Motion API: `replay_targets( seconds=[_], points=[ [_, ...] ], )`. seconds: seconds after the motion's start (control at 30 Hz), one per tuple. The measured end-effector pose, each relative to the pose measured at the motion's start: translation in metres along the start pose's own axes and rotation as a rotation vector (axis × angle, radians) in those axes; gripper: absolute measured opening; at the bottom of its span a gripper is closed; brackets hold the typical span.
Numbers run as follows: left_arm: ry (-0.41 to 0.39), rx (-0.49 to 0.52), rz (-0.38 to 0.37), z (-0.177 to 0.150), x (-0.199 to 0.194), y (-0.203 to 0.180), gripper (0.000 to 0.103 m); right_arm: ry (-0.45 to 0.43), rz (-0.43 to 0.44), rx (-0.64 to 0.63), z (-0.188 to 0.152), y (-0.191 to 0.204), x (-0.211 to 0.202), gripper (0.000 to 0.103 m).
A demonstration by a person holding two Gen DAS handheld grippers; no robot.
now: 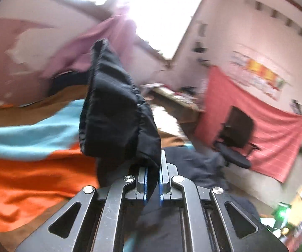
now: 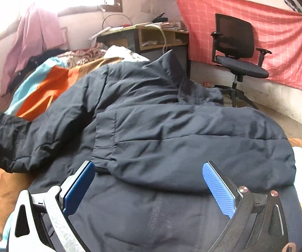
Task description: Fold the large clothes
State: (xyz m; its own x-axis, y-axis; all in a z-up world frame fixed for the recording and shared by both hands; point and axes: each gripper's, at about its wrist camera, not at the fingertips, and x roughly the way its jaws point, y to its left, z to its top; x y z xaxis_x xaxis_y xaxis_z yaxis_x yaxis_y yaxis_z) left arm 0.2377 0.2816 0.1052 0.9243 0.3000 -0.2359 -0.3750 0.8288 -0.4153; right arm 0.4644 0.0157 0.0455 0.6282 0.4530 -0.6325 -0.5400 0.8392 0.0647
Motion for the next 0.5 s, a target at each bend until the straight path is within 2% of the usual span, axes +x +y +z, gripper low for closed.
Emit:
replay_targets(
  seconds=[0.1, 0.23, 0.37, 0.5],
  points=[
    [0.028, 0.028, -0.116, -0.001, 0.017, -0.035, 0.005, -0.013, -0.013, 0.03, 0.002, -0.02, -0.013, 0.103],
    [0.118, 0.065, -0.259, -0.016, 0.051, -0.09, 0.005, -0.02, -0.047, 0.078, 0.004, -0.054, -0.029, 0.103],
    [0.214, 0.128, -0.355, -0.045, 0.073, -0.14, 0.005, -0.022, -0.086, 0.12, 0.006, -0.091, -0.044, 0.103],
    [0.315, 0.204, -0.417, -0.084, 0.092, -0.18, 0.005, -0.025, -0.129, 0.155, 0.003, -0.129, -0.06, 0.103]
  ],
)
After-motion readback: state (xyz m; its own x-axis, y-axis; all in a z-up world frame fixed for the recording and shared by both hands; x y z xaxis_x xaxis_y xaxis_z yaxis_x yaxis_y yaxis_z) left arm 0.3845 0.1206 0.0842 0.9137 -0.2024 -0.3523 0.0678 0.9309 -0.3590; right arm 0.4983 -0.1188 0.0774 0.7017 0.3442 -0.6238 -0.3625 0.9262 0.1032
